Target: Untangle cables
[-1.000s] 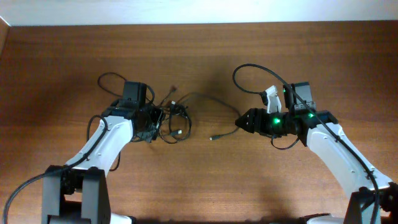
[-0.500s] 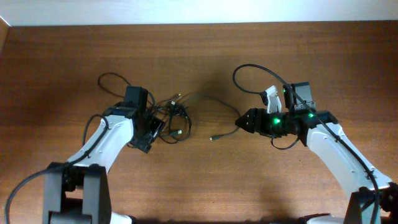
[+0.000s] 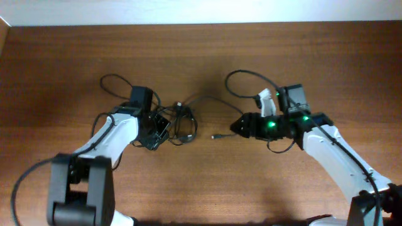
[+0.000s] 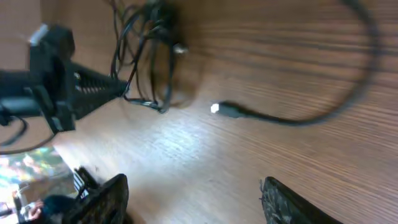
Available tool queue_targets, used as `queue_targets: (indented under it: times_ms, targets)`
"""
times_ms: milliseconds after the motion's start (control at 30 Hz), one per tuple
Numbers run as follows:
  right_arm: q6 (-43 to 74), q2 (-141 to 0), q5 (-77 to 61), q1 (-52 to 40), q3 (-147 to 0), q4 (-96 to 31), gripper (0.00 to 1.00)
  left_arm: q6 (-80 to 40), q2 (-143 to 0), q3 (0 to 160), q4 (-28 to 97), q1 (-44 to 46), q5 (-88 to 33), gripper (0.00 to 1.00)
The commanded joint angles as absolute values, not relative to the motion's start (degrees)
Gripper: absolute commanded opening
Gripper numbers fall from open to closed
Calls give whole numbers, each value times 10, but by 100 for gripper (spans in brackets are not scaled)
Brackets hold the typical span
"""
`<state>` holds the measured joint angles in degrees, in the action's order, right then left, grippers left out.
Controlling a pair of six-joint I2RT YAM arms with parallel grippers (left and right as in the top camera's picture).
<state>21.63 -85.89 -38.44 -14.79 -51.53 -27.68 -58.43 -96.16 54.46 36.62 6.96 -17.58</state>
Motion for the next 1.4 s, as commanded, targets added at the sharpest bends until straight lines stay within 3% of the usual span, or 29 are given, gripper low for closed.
queue_targets:
  times_ms: [0,300,433,467,500,567,600,733,900,1033,1200,1300,1367]
  targets:
    - [278,-858,-340,-196,-516,-253,69,-543,-880,566,365,71,-244,0]
    - [429,-988,-304,-309,-517,-61,69,-543,-795,566,365,71,-277,0]
    - [511,-1048,-358,-326,-517,66,66,-548,-791,566,360,71,-322,0]
    - [528,-1056,-380,-327,-517,102,59,-553,-790,566,359,71,-327,0]
    - [543,-1059,-385,-328,-517,119,45,-562,-790,566,356,71,-338,0]
    - [554,-1059,-370,-329,-517,117,6,-563,-790,566,324,70,-383,0]
    - [552,-1059,-350,-329,-517,104,4,-562,-790,566,302,68,-397,0]
    - [512,-1052,-248,-300,-517,7,4,-523,-777,566,218,3,-453,0]
    - [419,-1000,-182,-186,-517,-138,4,-491,-739,566,162,-161,-551,0]
    - [370,-931,-101,-109,-517,-229,4,-484,-733,566,159,-242,-558,0]
    - [342,-847,-36,-51,-517,-290,4,-387,-733,566,159,-249,-571,0]
    - [271,-806,-130,-45,-517,-294,4,-344,-733,566,159,-237,-639,0]
    - [253,-796,-183,-45,-517,-296,13,-252,-733,564,163,-200,-687,0]
